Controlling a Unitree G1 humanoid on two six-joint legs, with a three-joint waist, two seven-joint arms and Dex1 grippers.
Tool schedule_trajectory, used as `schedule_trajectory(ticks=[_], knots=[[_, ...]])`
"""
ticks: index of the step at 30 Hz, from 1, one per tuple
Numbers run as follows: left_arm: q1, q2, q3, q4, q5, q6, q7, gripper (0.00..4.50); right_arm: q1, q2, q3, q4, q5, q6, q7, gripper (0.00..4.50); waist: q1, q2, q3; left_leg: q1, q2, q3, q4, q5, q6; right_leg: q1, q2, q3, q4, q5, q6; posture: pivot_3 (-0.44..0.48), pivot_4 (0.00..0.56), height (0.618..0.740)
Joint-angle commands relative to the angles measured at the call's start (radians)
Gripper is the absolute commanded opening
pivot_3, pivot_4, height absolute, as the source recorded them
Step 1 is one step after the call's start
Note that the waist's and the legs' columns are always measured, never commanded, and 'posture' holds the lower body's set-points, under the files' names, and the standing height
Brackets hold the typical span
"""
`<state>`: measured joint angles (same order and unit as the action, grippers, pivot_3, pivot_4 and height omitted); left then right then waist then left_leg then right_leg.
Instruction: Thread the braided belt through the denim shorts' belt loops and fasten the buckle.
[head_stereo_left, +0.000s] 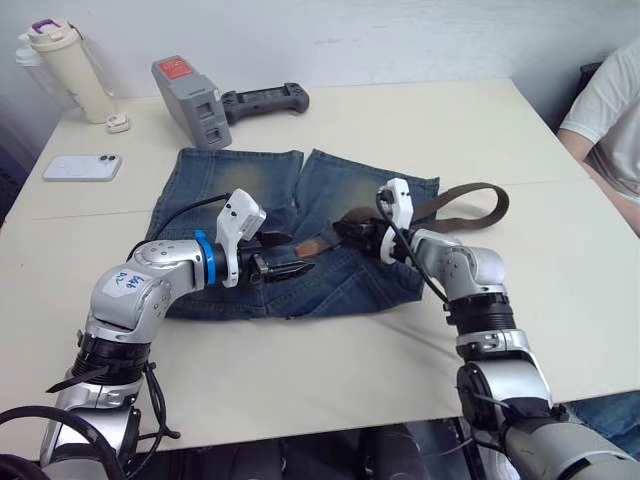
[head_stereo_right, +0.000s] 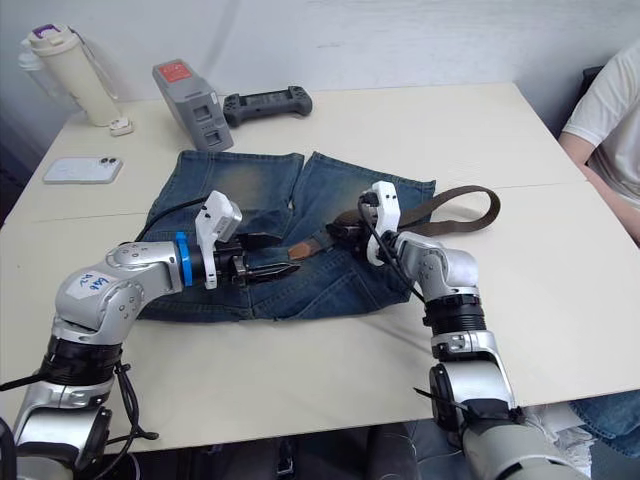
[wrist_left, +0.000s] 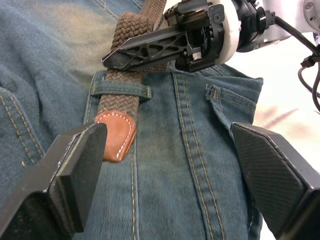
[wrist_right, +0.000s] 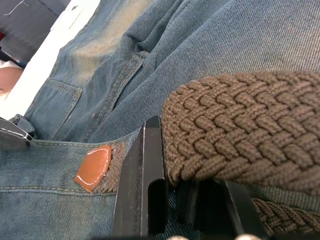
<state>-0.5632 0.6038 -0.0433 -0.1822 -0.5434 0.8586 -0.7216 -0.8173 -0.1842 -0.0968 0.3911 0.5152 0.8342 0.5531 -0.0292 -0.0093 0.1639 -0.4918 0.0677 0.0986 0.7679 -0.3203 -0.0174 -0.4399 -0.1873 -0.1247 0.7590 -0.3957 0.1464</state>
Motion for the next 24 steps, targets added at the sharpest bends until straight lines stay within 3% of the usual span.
schedule_trajectory(ticks=[1, 6, 7, 16, 24], knots=[[-0.015, -0.006, 0.002, -0.014, 0.007, -0.016, -0.008, 4.50, 0.001, 0.002, -0.028, -0.067, 0.028, 0.017, -0.008, 2.05, 0.000, 0.000, 0.000, 0.000, 0.000, 0.000, 0.000, 0.000, 0.000, 0.000, 0.000, 0.000, 0.000, 0.000, 0.000, 0.000, 0.150, 0.650], [-0.030, -0.004, -0.002, 0.004, 0.017, -0.028, -0.020, 4.50, 0.048, -0.107, -0.055, -0.233, 0.040, 0.094, -0.014, 4.23, 0.014, 0.000, 0.000, -0.001, -0.001, 0.000, 0.001, 0.000, 0.000, 0.000, 0.000, 0.002, 0.000, 0.000, 0.000, 0.000, 0.150, 0.650], [-0.036, -0.005, -0.003, 0.011, 0.019, -0.031, -0.023, 4.50, 0.075, -0.142, -0.044, -0.284, 0.039, 0.107, -0.002, 4.45, 0.018, 0.000, 0.000, -0.001, -0.001, 0.000, 0.001, 0.000, 0.000, 0.000, 0.000, 0.003, 0.000, 0.000, 0.000, 0.000, 0.150, 0.650], [-0.087, -0.012, -0.025, 0.073, 0.054, -0.072, -0.065, 4.50, 0.221, -0.294, -0.042, -0.603, 0.129, 0.262, 0.036, 4.45, 0.023, -0.001, 0.000, 0.000, -0.001, 0.003, 0.001, 0.000, 0.000, -0.001, 0.000, 0.003, -0.002, 0.000, 0.000, 0.000, 0.150, 0.650], [-0.153, -0.023, -0.061, 0.142, 0.096, -0.123, -0.105, 4.50, 0.267, -0.342, 0.016, -0.865, 0.134, 0.242, 0.027, 4.45, 0.029, -0.001, 0.000, 0.000, -0.001, 0.003, 0.000, 0.000, 0.000, 0.002, 0.000, 0.002, -0.008, 0.000, 0.000, 0.000, 0.150, 0.650]])
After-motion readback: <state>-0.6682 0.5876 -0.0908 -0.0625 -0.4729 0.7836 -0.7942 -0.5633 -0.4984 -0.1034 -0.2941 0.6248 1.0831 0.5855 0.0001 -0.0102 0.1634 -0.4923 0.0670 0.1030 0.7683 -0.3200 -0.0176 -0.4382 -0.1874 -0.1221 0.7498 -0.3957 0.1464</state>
